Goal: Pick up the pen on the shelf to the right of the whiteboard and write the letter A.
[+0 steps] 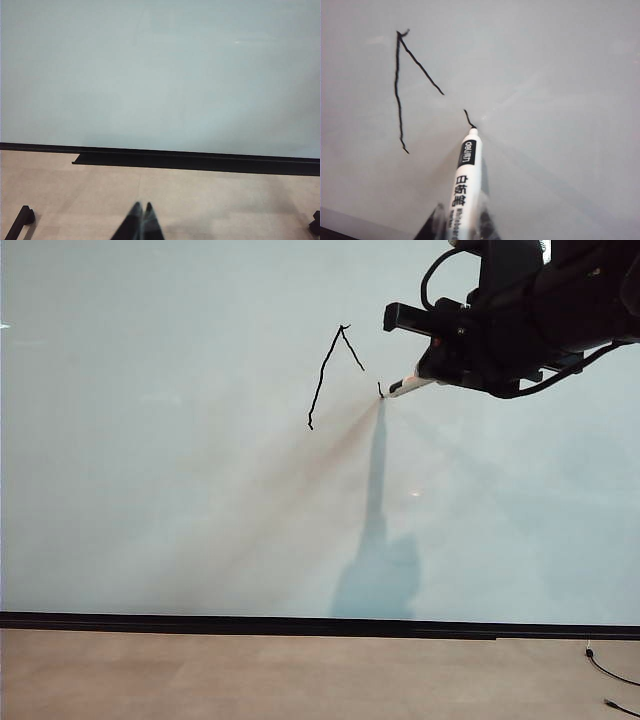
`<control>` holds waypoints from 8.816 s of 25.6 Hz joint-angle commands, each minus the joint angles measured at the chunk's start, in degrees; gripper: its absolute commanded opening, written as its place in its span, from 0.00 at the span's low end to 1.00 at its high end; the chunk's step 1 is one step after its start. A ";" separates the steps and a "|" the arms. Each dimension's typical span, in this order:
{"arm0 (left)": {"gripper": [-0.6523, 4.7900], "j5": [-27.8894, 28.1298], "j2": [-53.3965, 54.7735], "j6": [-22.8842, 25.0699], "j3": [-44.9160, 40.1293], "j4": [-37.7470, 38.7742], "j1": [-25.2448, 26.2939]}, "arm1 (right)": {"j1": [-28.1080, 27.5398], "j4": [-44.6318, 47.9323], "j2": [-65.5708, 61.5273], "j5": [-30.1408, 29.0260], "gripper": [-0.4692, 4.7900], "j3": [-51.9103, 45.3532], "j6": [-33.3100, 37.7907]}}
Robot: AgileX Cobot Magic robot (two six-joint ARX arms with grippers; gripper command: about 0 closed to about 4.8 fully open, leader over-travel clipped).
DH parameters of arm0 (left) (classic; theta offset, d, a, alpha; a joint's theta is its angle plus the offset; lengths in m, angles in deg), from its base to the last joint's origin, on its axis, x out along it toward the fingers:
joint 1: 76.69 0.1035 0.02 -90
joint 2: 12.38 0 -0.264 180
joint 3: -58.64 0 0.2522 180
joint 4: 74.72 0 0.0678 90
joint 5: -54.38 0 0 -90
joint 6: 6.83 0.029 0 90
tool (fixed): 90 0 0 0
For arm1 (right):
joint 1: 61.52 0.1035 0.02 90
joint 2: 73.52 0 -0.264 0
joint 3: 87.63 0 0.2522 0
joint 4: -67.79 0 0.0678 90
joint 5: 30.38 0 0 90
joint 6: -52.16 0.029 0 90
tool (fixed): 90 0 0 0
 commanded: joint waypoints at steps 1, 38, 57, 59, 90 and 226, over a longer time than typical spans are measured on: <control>0.11 -0.15 0.02 0.22 0.15 -0.35 0.00 | -0.17 0.48 0.61 1.46 0.08 -0.61 0.31; 0.11 -0.13 0.02 0.24 0.15 -0.35 0.00 | 3.80 -11.58 0.39 -6.93 0.08 8.37 -13.92; 0.11 -0.15 0.02 0.24 0.15 -0.35 0.00 | 3.67 -10.29 -1.73 -7.69 0.08 11.21 -14.82; 0.11 -0.15 0.02 0.24 0.15 -0.35 0.00 | 3.67 -10.34 -2.54 -7.45 0.08 11.78 -14.80; 0.11 -0.15 0.02 0.22 0.15 -0.33 0.00 | 2.69 -17.77 3.28 0.31 0.08 11.04 -16.55; 0.11 -0.15 0.02 0.22 0.15 -0.35 0.00 | -35.50 -53.00 80.78 -16.72 0.09 -30.38 -13.22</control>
